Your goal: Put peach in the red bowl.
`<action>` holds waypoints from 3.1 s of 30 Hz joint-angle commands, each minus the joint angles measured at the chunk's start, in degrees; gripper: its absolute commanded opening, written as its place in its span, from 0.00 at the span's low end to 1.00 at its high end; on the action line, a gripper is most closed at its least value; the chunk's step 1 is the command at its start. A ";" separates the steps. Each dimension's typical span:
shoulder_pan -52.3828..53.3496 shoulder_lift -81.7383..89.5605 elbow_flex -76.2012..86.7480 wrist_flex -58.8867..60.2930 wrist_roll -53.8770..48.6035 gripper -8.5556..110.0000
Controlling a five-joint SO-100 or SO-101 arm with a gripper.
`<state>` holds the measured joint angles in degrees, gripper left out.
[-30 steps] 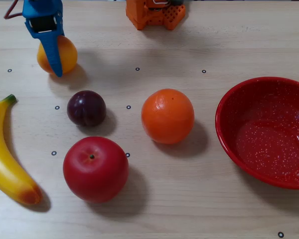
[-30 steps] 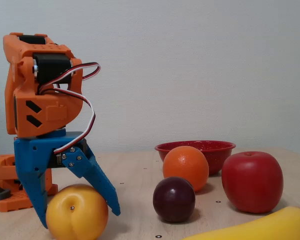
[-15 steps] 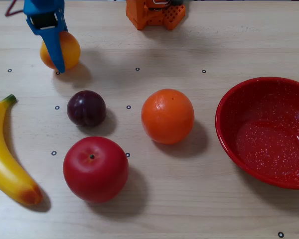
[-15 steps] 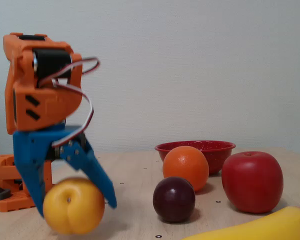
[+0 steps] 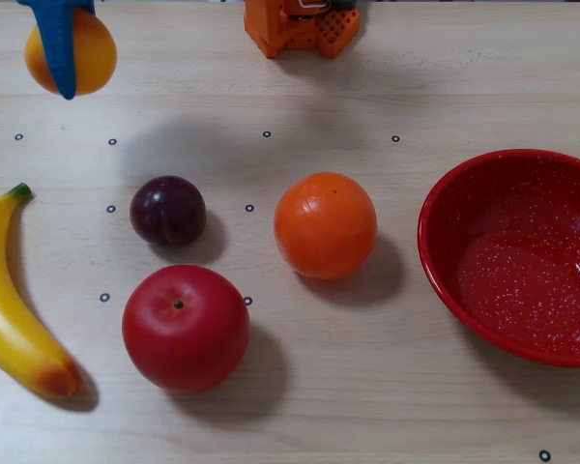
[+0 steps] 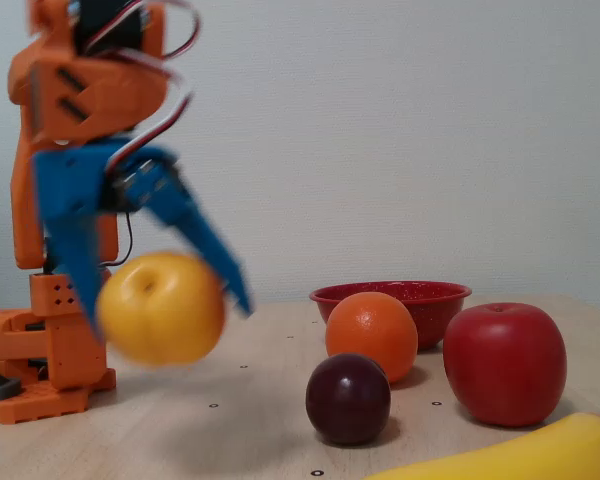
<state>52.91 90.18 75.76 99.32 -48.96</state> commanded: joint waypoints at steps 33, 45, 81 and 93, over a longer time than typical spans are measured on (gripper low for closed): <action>-60.12 8.35 -25.84 -6.15 37.18 0.07; -73.65 7.91 -12.92 -21.62 41.92 0.07; -84.73 -23.12 -15.64 -27.60 34.10 0.32; -84.11 -22.76 -17.23 -27.07 33.49 0.44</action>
<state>-31.20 63.28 63.90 72.77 -14.15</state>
